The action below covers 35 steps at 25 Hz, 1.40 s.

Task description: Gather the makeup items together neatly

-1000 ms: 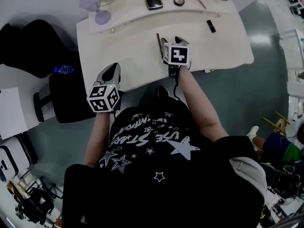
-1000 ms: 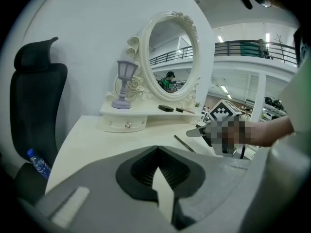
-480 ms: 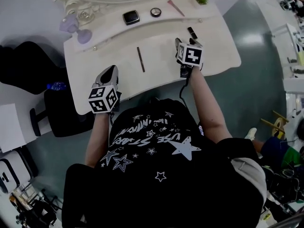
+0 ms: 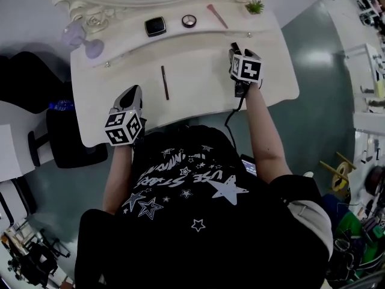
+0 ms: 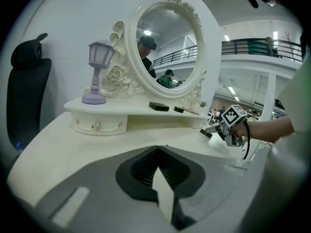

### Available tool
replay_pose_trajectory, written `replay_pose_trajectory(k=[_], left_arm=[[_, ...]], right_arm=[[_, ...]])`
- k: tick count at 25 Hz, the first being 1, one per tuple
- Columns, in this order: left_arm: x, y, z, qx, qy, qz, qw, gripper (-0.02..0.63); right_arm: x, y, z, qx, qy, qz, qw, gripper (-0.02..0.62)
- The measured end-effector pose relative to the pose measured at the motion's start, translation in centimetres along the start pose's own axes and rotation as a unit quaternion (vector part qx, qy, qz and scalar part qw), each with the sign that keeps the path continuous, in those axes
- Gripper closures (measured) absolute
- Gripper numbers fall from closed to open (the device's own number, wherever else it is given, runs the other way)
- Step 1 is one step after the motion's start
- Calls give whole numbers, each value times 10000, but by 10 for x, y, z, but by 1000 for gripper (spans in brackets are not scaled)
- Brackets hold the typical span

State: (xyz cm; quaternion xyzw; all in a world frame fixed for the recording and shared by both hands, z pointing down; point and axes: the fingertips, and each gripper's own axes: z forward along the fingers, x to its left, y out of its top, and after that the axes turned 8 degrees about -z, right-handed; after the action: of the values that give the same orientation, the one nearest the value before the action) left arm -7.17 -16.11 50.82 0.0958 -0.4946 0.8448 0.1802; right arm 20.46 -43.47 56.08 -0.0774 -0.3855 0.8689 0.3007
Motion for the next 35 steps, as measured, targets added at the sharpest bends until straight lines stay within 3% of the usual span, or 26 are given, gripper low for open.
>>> replay_pose_trajectory(k=[6,13,24,35], left_arm=[[-3,1,10,96,-31,48,9999,604],[2,-4,21,196,38,-31,9998,604],[11,-5,9,360,39,18,9993,604],[35,-1,-20,568,-393,299,9972,604]], right_arm=[[-3,1,21,205,108,-569,9981,353],[7,-1,33,496,453,-1014,9926,438],[44,7,6,229,534,-368,9976,463],[140,3,-38,202,611,-171,9978,463]])
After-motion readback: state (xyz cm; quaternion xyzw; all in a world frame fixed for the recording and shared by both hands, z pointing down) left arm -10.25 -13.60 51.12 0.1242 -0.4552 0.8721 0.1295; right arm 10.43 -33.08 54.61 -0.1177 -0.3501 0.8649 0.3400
